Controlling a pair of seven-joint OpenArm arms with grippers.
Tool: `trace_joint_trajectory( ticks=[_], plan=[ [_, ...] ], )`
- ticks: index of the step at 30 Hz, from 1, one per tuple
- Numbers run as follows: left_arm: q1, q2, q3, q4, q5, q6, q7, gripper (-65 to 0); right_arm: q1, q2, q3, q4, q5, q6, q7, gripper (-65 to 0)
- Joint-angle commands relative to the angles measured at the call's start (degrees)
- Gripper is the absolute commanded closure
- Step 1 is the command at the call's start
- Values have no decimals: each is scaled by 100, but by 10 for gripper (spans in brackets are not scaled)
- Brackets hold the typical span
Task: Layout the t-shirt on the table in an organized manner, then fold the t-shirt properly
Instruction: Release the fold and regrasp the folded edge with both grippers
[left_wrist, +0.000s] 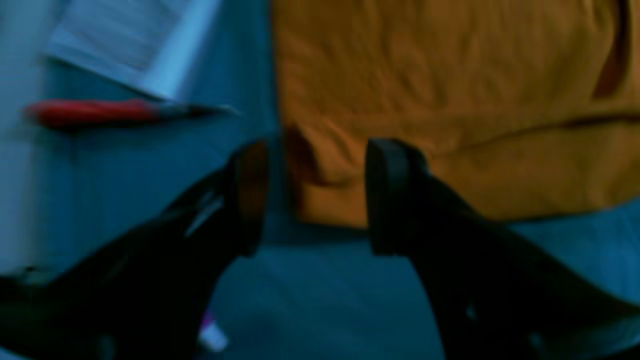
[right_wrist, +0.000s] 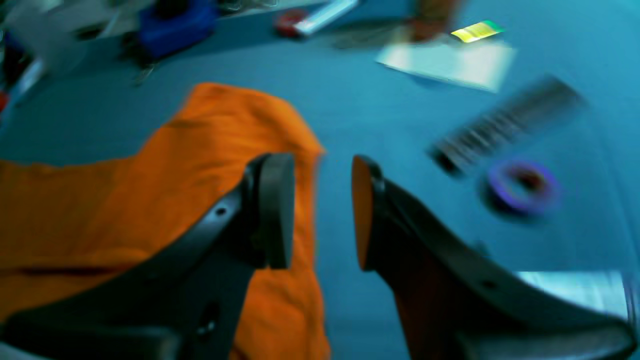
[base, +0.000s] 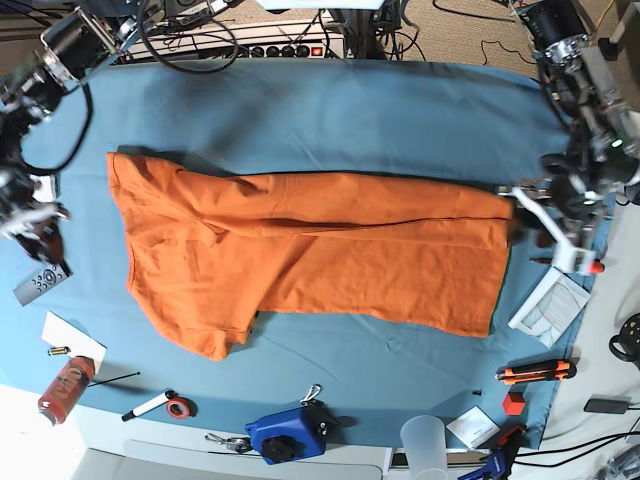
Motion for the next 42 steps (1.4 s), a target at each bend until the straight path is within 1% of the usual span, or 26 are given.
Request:
trace_joint_trajectory(
  ticks=[1,4,6,8,11,13,16,18,21,24,29,31,34,38,40,42],
  plan=[
    [66,-70,-273,162,-157,-52,-63,-317,-2,155,168,79,249,-9,46,-200],
    [330,-85,-953,205,-654,-210,-37,-317,-398,153,505,79,275,-9,101,-202],
    [553,-131,-1211,205,-957,-286,-2,-317,-706,151,544,79,271,-2,94,-241],
    [769,-160,-1331,205,-1078,-306,-2,-317,-1021,133,511,76,264,-4,98,-280],
    [1036,-208,-1338,205,-1082,-308,-7,-317,-1390,57,494,37,236,-4,120,-282],
    [1128,-210,-1338,205,-1078,-308,-7,-317,-1513,-39,496,-92,179,-9,269,-282],
    [1158,-210,-1338,205,-1075,-306,-22,-317,-1517,-175,492,-518,205,-7,433,-282],
    [1154,-210,-1338,205,-1078,-306,-42,-317,-1480,-195,426,-949,308,0,527,-282],
    [1158,-210,-1338,205,-1075,-308,-66,-317,-1388,-136,186,-1567,664,240,417,-282],
    [1156,-210,-1338,205,-1071,-306,-66,-317,-1244,-146,-127,-1910,997,288,269,-282],
    [1158,-210,-1338,205,-1056,-306,-68,-318,-1075,-168,-614,-1956,953,288,306,-282],
    [1156,-208,-1338,203,-1058,-304,-70,-317,-1019,-181,-761,-1954,791,288,321,-282],
    [1156,-203,-1239,192,-1058,-304,-81,-317,-1016,-181,-999,-1956,597,288,365,-281],
    [1154,-210,-673,-131,-1054,-302,-374,-318,-1014,-181,-1121,-1956,562,288,365,-281],
    [1095,-210,-385,-398,-1054,-245,-485,-318,-1012,-177,-1108,-1956,560,288,363,-281],
    [929,-208,-240,-697,-1056,-127,-481,-318,-1014,-179,-1110,-1954,557,288,361,-281]
  ],
)
